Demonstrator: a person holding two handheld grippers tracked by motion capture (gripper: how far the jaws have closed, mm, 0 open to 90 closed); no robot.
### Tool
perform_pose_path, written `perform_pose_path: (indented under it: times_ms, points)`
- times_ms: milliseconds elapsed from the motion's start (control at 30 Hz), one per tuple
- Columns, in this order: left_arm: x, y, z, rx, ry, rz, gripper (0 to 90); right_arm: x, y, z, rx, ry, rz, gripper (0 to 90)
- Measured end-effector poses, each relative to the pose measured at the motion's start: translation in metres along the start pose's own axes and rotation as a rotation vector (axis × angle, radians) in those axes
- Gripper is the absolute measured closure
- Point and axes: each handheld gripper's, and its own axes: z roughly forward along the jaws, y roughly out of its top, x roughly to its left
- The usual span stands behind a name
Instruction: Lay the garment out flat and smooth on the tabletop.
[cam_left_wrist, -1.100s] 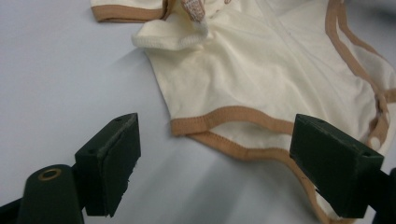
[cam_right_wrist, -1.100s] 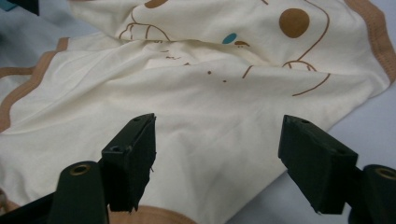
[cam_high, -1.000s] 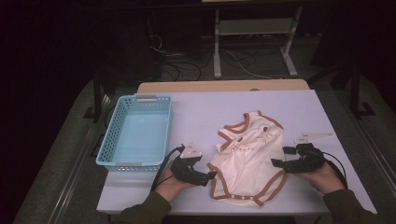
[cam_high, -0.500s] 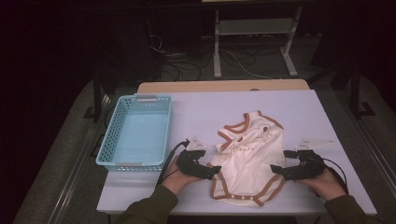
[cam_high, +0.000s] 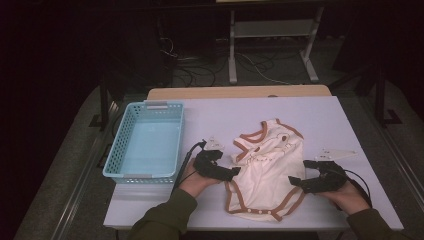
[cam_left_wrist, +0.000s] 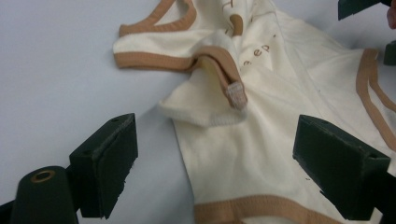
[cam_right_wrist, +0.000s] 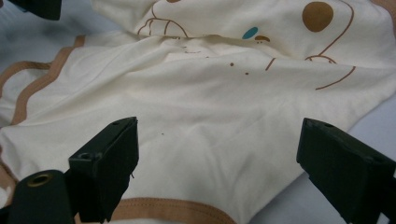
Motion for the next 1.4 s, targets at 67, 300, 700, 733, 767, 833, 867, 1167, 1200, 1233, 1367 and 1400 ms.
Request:
perform_pose_path:
  times_ms: [67, 300, 700, 733, 767, 833, 867, 1167, 1200, 1233, 1367, 1400]
  points:
    - [0.000, 0.004, 0.002, -0.007, 0.006, -0.006, 13.3, 0.000, 0.000, 0.001, 0.000, -0.002, -0.004, 12.6]
    - [0.005, 0.018, 0.006, -0.026, 0.021, -0.003, 14.2, 0.000, -0.002, 0.002, 0.011, -0.017, -0.016, 12.7]
    - [0.017, 0.035, 0.020, -0.038, 0.057, -0.004, 21.1, 0.000, -0.001, 0.000, -0.001, -0.017, -0.020, 12.6]
    - [0.020, 0.036, 0.023, -0.033, 0.071, -0.011, 22.3, 0.001, -0.001, 0.001, 0.001, -0.018, -0.022, 12.8]
    - [0.020, 0.036, 0.023, -0.033, 0.071, -0.011, 22.9, 0.001, -0.001, 0.001, 0.001, -0.018, -0.022, 12.8]
    - [0.027, 0.037, 0.027, -0.033, 0.093, -0.015, 25.9, 0.000, -0.002, 0.002, 0.009, -0.023, -0.026, 12.9]
    - [0.027, 0.037, 0.027, -0.033, 0.093, -0.015, 26.8, 0.000, -0.002, 0.002, 0.009, -0.023, -0.026, 12.9]
    - [0.046, 0.039, 0.047, -0.012, 0.138, -0.048, 42.8, -0.001, -0.002, 0.002, 0.009, -0.024, -0.025, 13.0]
    - [0.047, 0.039, 0.049, -0.006, 0.141, -0.047, 45.0, -0.001, -0.002, 0.002, 0.010, -0.023, -0.025, 13.0]
    - [0.050, 0.039, 0.053, 0.002, 0.141, -0.052, 48.3, -0.001, -0.003, 0.003, 0.013, -0.024, -0.023, 13.0]
    - [0.051, 0.039, 0.059, 0.021, 0.150, -0.052, 54.1, -0.001, -0.003, 0.003, 0.013, -0.022, -0.024, 13.0]
    - [0.053, 0.038, 0.063, 0.024, 0.144, -0.056, 57.6, -0.001, -0.003, 0.003, 0.013, -0.019, -0.025, 13.0]
